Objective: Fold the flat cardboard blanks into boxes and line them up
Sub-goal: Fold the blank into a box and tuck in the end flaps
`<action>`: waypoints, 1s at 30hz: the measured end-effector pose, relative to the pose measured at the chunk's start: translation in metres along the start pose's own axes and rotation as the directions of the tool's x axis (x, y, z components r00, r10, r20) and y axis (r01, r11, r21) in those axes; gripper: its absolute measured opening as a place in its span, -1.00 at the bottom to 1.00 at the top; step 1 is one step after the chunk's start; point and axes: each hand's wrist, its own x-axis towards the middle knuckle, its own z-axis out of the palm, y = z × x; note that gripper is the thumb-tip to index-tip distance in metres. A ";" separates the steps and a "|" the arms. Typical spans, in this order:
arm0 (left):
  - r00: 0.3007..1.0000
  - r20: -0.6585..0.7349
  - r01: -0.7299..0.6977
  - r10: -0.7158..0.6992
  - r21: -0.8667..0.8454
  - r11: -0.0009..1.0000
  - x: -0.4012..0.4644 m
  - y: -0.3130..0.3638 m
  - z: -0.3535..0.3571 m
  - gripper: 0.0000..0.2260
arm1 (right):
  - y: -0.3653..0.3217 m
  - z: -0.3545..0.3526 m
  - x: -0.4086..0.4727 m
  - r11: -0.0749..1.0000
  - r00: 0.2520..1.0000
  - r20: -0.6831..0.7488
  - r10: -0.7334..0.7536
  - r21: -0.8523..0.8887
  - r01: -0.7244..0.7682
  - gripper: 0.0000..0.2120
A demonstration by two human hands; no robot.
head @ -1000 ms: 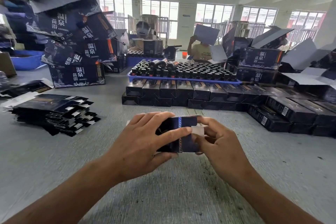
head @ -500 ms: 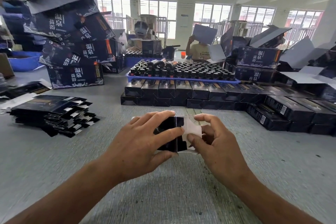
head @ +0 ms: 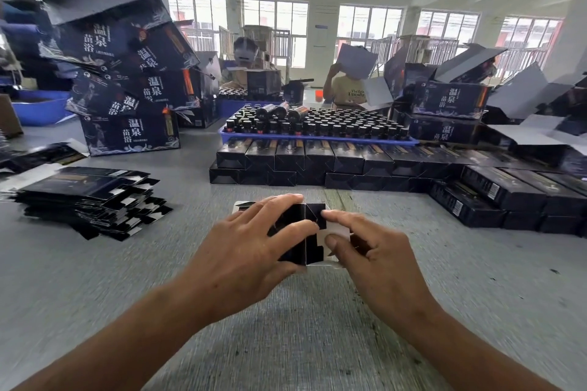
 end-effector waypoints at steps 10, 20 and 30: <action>1.000 0.020 0.018 -0.018 0.032 0.999 -0.002 -0.006 -0.002 -0.50 | -0.002 -0.006 -0.001 0.995 0.963 0.258 0.071 -0.081 -0.052 -0.21; 0.999 0.002 -0.043 0.043 -0.007 0.999 -0.002 -0.004 -0.003 -0.55 | -0.001 -0.003 -0.002 0.997 0.996 0.085 0.039 -0.064 -0.034 -0.53; 0.997 0.000 -0.074 0.074 0.039 0.996 -0.001 -0.002 -0.003 -0.59 | -0.001 0.000 -0.004 0.994 0.999 0.034 -0.015 -0.112 0.019 -0.61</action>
